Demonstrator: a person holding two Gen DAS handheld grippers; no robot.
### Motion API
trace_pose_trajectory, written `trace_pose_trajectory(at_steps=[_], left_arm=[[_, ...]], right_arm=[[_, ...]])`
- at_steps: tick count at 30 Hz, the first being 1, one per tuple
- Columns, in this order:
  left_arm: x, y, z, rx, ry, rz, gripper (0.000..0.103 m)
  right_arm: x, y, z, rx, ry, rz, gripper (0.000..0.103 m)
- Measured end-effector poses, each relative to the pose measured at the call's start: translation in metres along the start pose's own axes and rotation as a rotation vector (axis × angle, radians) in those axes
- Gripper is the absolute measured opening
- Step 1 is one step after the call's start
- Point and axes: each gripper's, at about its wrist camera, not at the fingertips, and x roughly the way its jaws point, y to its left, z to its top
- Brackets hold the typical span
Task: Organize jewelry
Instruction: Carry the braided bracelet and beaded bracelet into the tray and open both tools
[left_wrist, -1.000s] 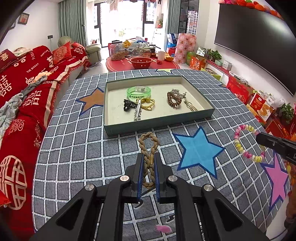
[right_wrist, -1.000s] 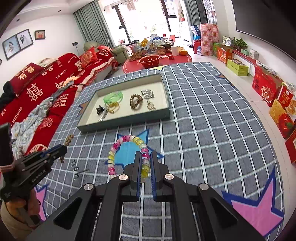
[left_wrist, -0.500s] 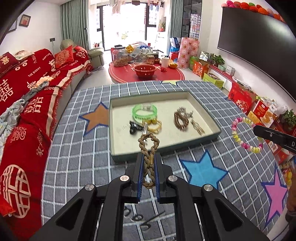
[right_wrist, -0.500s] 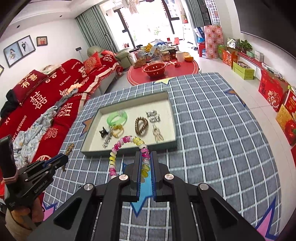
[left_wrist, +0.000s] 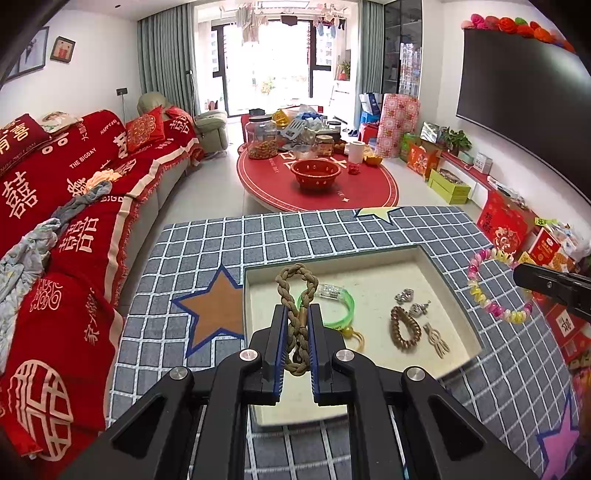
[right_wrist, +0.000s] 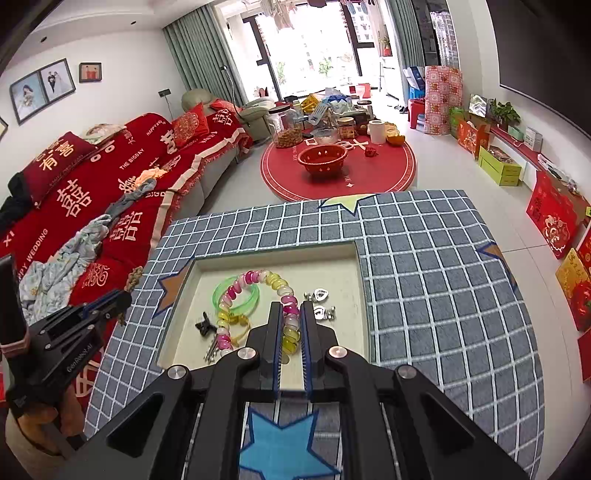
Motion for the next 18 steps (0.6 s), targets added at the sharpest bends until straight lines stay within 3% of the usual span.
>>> trace_pose_trajectory(at_steps=[7,18], left_arm=[[0.048,-0.009,-0.009,-0.007,0.059,0.003,0.024],[0.094,-0.025,-0.032,0.019,0.141,0.020,0.024]], right_arm=[[0.048,-0.004,0.006,0.019,0.041,-0.010,0.010],[0.105,-0.030,-0.019,0.088,0.126,-0.048,0.009]])
